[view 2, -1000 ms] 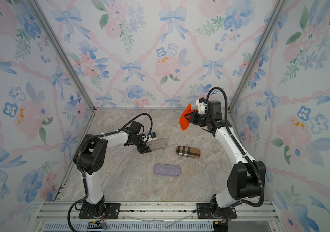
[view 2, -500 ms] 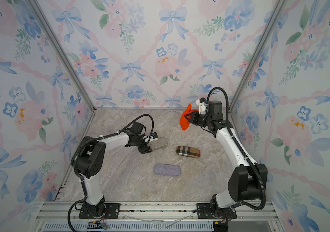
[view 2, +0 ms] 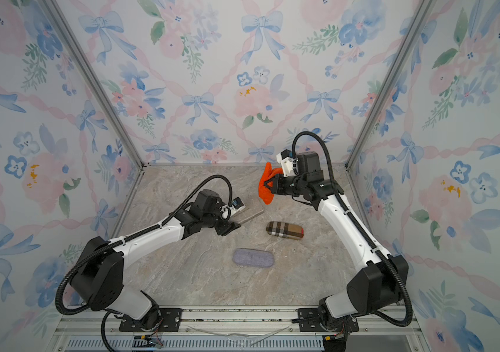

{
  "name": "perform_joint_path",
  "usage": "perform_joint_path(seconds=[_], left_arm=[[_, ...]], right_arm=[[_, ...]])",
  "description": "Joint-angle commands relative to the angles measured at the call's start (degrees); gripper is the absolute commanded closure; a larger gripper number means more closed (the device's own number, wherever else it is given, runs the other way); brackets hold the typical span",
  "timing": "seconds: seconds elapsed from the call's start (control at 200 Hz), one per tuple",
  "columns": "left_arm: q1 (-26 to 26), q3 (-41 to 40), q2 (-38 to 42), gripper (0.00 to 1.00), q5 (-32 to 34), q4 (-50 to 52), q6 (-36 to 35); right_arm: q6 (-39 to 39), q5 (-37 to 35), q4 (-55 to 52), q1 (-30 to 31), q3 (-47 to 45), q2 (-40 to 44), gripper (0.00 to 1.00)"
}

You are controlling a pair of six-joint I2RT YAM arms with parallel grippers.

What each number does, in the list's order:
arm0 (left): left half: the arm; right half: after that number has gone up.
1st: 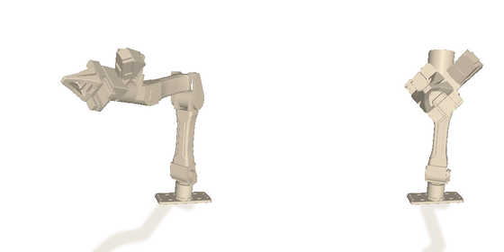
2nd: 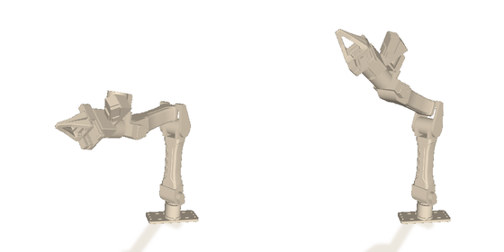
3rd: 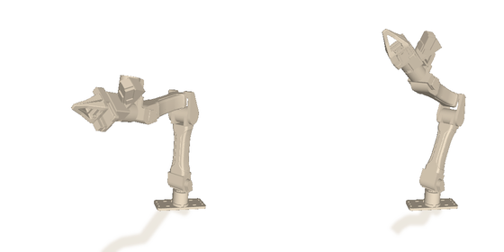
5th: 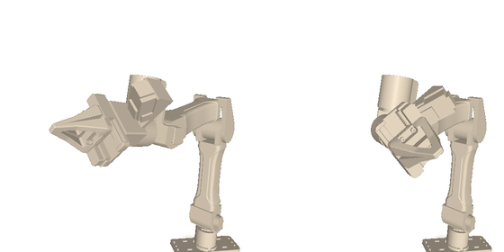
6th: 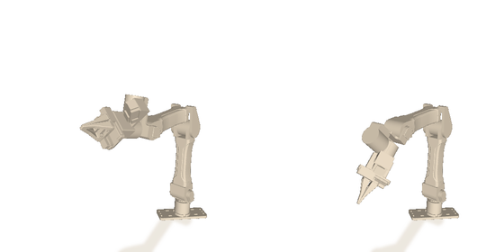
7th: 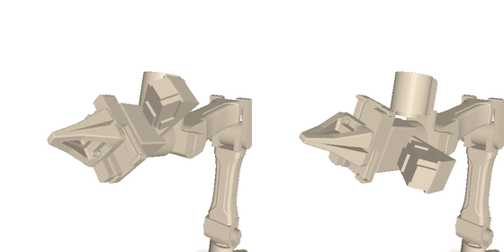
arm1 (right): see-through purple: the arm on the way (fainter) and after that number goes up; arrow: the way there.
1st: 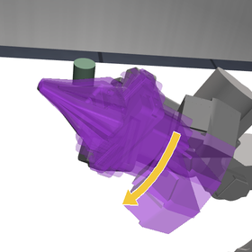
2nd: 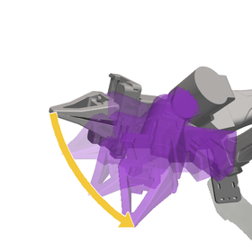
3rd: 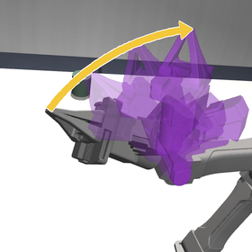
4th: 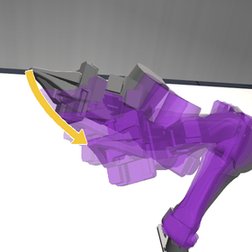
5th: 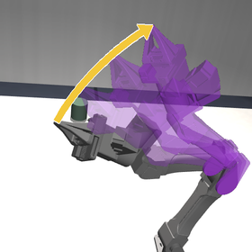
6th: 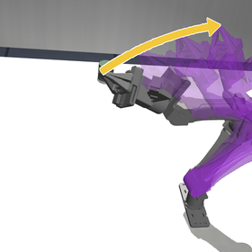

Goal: Wipe the eyeglass case
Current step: Wipe the dirt from the eyeglass case.

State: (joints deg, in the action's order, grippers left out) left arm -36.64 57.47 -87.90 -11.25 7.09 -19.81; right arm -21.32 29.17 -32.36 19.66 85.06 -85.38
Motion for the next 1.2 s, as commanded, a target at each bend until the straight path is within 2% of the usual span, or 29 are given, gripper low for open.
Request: perform_joint_path(seconds=[0.0,0.19,0.31,0.44,0.605,0.83,0.95,1.195], left_arm=[[-1.46,-2.95,2.33,0.60,3.45,-8.09,5.97],[-4.34,-8.59,7.80,0.60,6.70,-12.26,6.63],[-5.67,-9.72,9.68,0.60,7.15,-12.51,7.55],[-6.12,-12.74,13.08,0.60,7.53,-15.68,8.19],[-7.49,-13.36,16.43,0.60,8.02,-15.67,8.21],[-9.21,-12.28,17.07,0.60,9.33,-13.71,6.02],[-9.39,-11.45,17.15,0.61,9.60,-12.64,6.16],[-10.27,-10.55,17.97,0.62,15.50,-11.37,4.02]], right_arm=[[3.72,-1.63,-7.27,1.18,6.48,-2.44,1.00],[12.43,-2.93,-23.68,3.55,19.95,-7.34,1.00],[13.84,-0.27,-30.72,5.30,26.49,-11.01,1.00],[11.70,4.16,-29.17,8.31,23.37,-10.68,1.00],[10.24,2.09,-23.44,10.22,18.16,-6.77,1.00],[14.73,-1.92,-31.16,12.76,24.86,-9.09,1.00],[15.61,-3.92,-33.48,13.30,23.69,-8.80,1.00],[15.14,-4.88,-37.00,13.38,20.58,-4.82,1.00]])
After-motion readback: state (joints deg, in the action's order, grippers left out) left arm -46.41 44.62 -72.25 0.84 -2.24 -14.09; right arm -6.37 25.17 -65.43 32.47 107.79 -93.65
